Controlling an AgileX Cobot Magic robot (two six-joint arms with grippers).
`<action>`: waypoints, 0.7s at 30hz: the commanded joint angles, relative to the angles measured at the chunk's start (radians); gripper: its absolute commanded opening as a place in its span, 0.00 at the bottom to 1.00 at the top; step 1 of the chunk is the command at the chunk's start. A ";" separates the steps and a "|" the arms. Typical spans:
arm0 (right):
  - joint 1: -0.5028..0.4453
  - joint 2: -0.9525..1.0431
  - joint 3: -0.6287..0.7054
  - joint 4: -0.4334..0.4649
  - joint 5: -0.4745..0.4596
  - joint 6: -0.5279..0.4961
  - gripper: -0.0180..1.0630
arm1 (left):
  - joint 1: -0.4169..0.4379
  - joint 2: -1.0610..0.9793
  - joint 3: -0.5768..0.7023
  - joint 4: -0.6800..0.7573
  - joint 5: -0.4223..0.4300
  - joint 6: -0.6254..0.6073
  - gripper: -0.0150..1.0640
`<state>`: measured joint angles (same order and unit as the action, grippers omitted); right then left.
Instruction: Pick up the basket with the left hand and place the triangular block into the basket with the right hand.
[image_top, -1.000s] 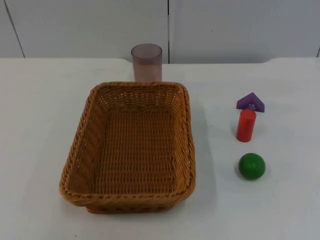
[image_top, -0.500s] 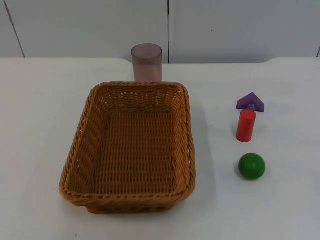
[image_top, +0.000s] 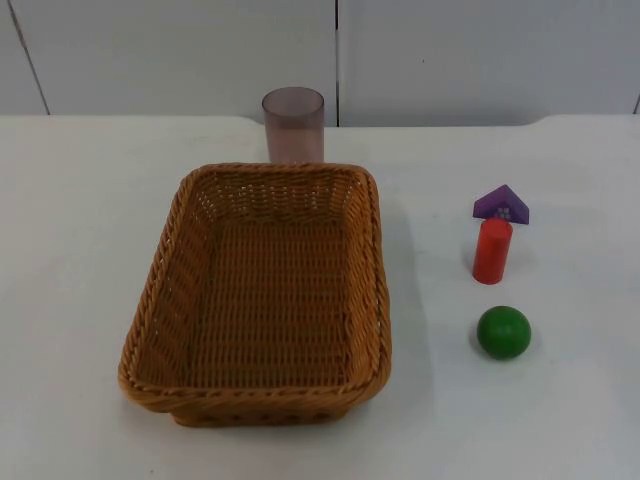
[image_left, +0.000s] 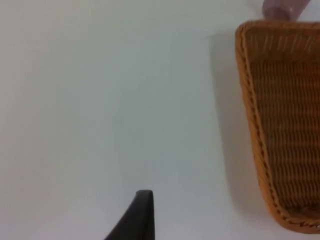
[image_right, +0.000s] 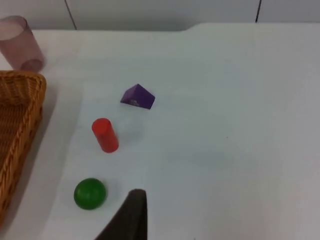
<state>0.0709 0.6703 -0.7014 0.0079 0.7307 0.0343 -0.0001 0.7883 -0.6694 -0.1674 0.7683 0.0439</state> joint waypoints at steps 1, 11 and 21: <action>-0.006 0.040 -0.006 -0.008 -0.026 -0.006 0.99 | 0.003 0.049 -0.008 -0.012 -0.022 0.007 0.99; -0.006 0.144 -0.006 -0.008 -0.022 -0.006 0.99 | 0.003 0.175 -0.017 -0.032 -0.051 0.032 0.99; -0.006 0.146 -0.006 -0.002 -0.022 -0.006 0.99 | -0.075 0.376 -0.159 -0.099 -0.055 0.051 0.82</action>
<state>0.0709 0.8163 -0.7014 0.0079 0.7161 0.0343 -0.0420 1.1189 -0.7933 -0.2367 0.7243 0.0884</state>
